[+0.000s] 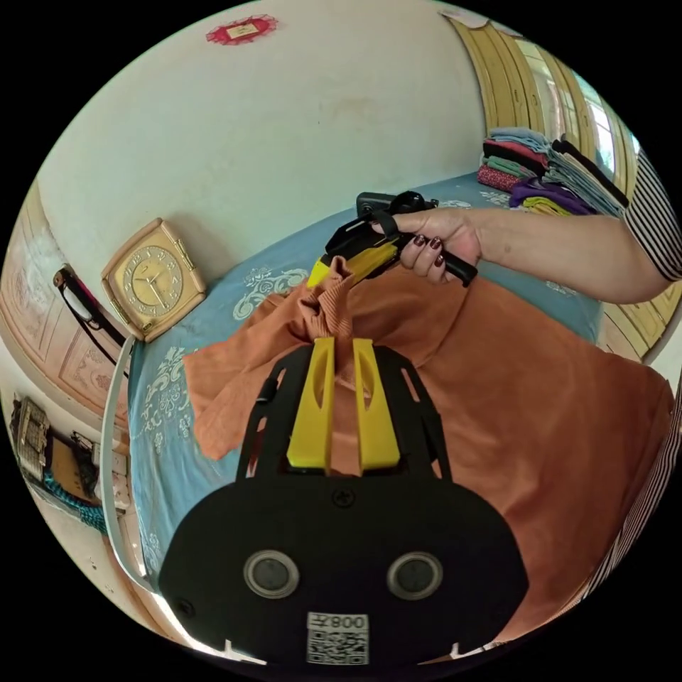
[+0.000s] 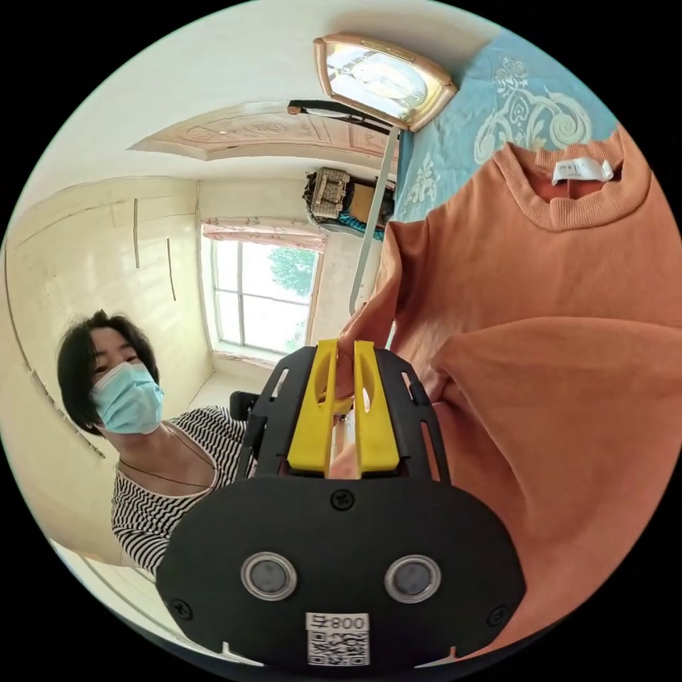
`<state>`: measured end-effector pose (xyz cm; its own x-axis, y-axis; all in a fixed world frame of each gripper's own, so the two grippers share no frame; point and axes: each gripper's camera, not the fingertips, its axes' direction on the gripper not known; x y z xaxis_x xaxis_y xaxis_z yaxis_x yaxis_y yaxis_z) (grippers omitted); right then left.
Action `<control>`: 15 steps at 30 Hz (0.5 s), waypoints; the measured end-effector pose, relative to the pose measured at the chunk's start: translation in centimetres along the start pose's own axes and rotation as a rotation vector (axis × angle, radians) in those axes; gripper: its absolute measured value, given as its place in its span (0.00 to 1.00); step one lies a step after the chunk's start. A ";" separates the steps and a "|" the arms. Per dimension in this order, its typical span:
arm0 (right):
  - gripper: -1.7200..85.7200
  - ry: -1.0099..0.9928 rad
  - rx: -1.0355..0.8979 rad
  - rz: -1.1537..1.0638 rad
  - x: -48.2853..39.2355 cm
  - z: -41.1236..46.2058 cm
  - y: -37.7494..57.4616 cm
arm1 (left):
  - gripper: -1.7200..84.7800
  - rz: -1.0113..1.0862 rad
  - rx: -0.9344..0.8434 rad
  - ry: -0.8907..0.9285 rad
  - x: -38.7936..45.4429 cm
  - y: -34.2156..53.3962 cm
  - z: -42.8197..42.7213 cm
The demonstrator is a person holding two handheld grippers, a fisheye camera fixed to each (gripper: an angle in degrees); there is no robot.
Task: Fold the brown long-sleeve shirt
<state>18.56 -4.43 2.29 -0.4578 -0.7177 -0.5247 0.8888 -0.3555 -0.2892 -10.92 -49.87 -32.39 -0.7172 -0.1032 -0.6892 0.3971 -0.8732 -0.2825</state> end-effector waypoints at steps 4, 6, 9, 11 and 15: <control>0.06 0.103 0.002 0.003 0.1 -4.6 2.6 | 0.07 -0.032 0.012 0.167 2.2 -1.0 2.3; 0.05 0.126 0.039 0.040 1.2 -6.6 4.0 | 0.07 -0.044 0.004 0.237 3.0 -1.2 3.2; 0.05 0.082 0.097 0.085 3.5 -9.0 6.0 | 0.08 -0.055 0.014 0.231 3.8 -1.3 3.7; 0.05 0.030 0.123 0.087 4.5 -9.8 6.8 | 0.09 -0.046 0.016 0.198 4.0 -1.7 4.1; 0.05 -0.031 0.131 0.070 5.8 -10.4 7.2 | 0.09 -0.026 -0.008 0.203 4.1 -3.1 6.4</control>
<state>22.10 -4.89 -11.15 -0.3956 -0.7607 -0.5146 0.9145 -0.3778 -0.1445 -18.79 -50.66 -30.11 -0.5974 0.0185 -0.8018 0.3852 -0.8702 -0.3071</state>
